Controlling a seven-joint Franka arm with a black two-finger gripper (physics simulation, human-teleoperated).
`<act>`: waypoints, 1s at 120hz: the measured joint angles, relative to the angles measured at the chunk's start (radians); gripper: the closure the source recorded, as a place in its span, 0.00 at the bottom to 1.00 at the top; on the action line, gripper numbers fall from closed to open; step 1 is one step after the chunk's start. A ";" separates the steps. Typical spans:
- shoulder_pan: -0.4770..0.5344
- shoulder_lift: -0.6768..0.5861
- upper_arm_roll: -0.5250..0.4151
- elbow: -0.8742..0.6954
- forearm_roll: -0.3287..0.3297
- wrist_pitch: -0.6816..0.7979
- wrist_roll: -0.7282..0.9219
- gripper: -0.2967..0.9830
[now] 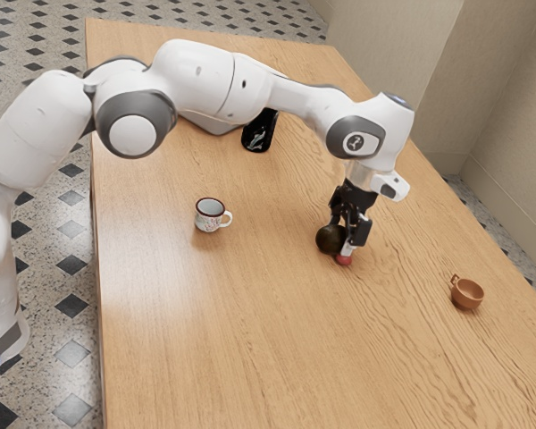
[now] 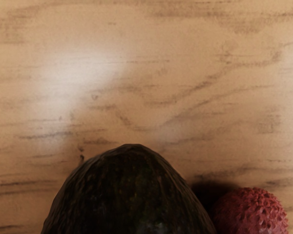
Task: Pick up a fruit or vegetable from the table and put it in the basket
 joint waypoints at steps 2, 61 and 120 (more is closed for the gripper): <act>0.000 0.000 0.000 0.000 0.000 0.001 0.000 0.23; 0.000 0.001 0.000 0.003 -0.001 0.008 -0.002 0.23; 0.000 -0.005 0.001 0.001 0.000 -0.031 -0.009 0.25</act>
